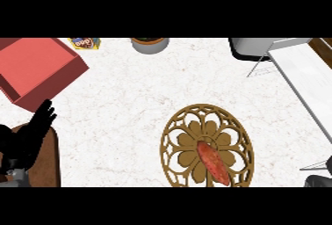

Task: Pick the can from the placemat and place it in the tiered shelf

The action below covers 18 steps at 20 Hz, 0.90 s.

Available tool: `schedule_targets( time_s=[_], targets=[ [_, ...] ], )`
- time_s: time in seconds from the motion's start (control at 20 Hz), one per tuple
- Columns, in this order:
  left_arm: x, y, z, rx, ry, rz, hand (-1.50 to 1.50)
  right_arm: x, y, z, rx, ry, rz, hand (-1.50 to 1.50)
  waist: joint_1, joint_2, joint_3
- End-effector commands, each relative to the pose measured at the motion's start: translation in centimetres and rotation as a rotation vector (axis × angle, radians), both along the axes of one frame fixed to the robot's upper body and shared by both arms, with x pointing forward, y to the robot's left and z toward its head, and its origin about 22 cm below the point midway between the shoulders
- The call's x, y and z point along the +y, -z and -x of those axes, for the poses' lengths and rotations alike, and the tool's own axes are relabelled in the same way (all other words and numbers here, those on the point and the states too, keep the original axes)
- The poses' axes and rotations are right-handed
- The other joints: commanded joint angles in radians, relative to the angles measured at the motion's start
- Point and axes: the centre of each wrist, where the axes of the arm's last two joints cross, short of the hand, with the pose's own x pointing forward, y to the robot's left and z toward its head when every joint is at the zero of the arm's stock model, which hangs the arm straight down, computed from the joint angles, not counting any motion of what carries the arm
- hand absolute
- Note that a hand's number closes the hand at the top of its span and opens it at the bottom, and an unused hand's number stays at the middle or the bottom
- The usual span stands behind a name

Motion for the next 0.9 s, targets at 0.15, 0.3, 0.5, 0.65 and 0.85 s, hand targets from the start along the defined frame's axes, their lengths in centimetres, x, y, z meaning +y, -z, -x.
schedule_targets(
  time_s=[0.15, 0.3, 0.5, 0.65, 0.85],
  targets=[
    [0.4, 0.1, -0.3, 0.005, -0.001, -0.006, 0.00, -3.8, 2.5, -0.6, -0.111, 0.180, -0.070, 1.50, 0.008, 0.004, 0.000],
    [0.2, 0.9, -0.1, 0.007, 0.016, 0.000, 0.00, -4.3, 3.0, -1.2, 0.011, 0.152, -0.084, -1.50, 0.004, 0.001, -0.001],
    [0.0, -1.2, -0.1, 0.003, 0.000, 0.003, 0.00, -5.8, 3.8, 1.4, 0.034, 0.099, -0.052, -1.50, -0.001, -0.002, 0.000],
    [0.2, -0.1, -0.3, -0.009, 0.017, 0.002, 0.00, -6.2, 5.3, 0.8, -0.083, 0.095, -0.060, -1.50, 0.001, 0.000, 0.000],
    [1.2, -0.1, 0.1, -0.011, 0.021, -0.002, 0.00, -6.6, 4.4, 0.9, -0.177, 0.054, -0.068, -1.50, 0.003, 0.000, 0.000]
  ],
)
